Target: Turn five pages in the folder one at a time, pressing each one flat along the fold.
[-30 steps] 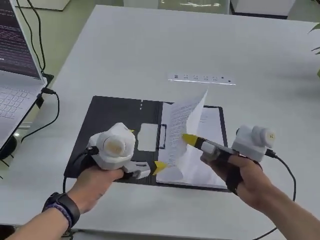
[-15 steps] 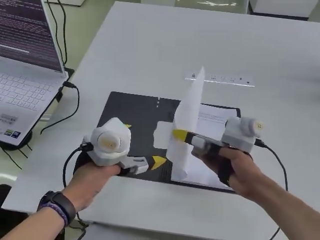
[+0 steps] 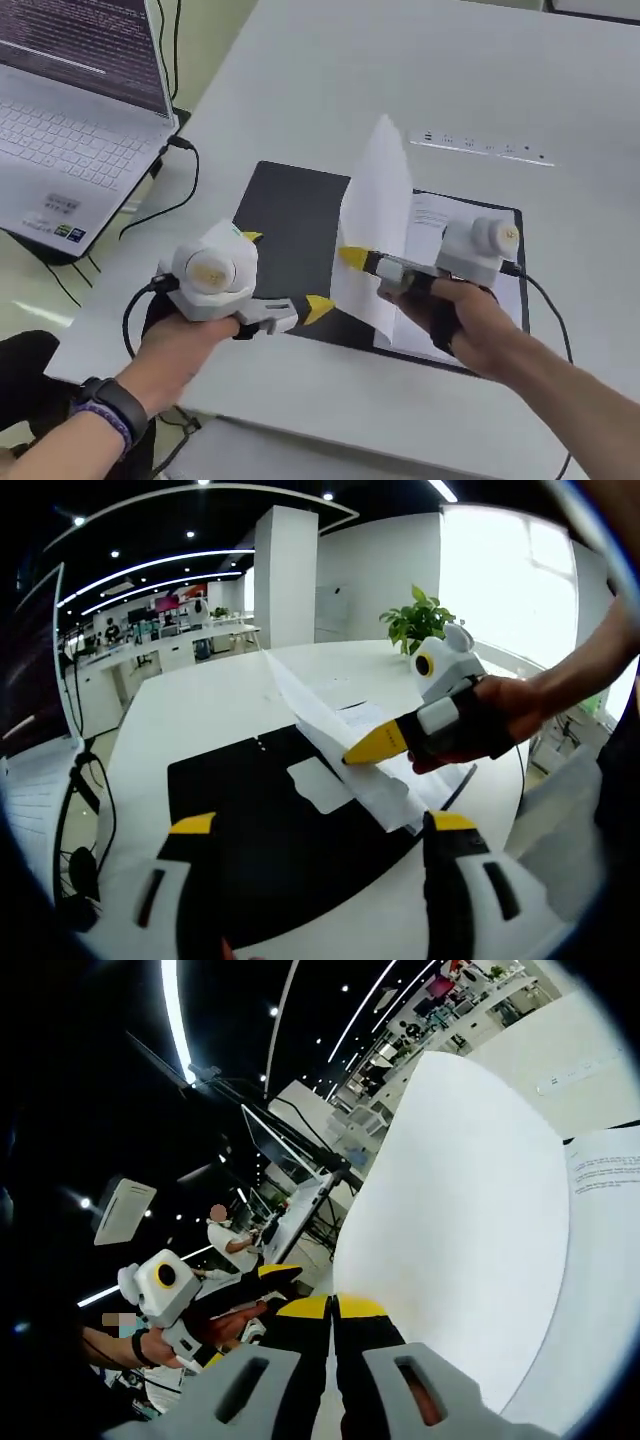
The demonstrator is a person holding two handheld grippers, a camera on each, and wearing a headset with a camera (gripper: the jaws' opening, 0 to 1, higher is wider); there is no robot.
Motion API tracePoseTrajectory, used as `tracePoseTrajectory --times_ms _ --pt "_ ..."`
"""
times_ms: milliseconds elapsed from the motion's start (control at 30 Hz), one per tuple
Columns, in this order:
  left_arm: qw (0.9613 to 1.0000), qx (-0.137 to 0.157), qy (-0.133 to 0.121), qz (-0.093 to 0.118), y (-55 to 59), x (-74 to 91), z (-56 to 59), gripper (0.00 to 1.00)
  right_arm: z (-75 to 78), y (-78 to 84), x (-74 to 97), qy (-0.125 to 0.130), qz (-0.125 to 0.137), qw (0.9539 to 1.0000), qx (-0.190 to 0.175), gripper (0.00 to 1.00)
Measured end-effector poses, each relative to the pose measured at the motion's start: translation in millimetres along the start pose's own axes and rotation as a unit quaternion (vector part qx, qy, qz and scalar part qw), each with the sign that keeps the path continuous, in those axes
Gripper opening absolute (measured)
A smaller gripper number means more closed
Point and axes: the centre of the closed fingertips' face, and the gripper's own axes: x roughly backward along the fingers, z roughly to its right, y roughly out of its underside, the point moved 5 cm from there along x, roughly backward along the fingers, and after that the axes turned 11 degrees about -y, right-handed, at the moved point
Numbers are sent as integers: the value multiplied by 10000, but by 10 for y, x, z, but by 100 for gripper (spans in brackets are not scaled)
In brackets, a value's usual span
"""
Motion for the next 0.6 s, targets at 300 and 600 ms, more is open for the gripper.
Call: tracePoseTrajectory --times_ms 300,600 --pt "9998 103 -187 -62 108 138 -154 82 97 148 -251 31 -254 9996 -154 0" --pt "9990 254 -360 -60 195 310 -240 83 231 380 -465 331 -260 9971 -637 0"
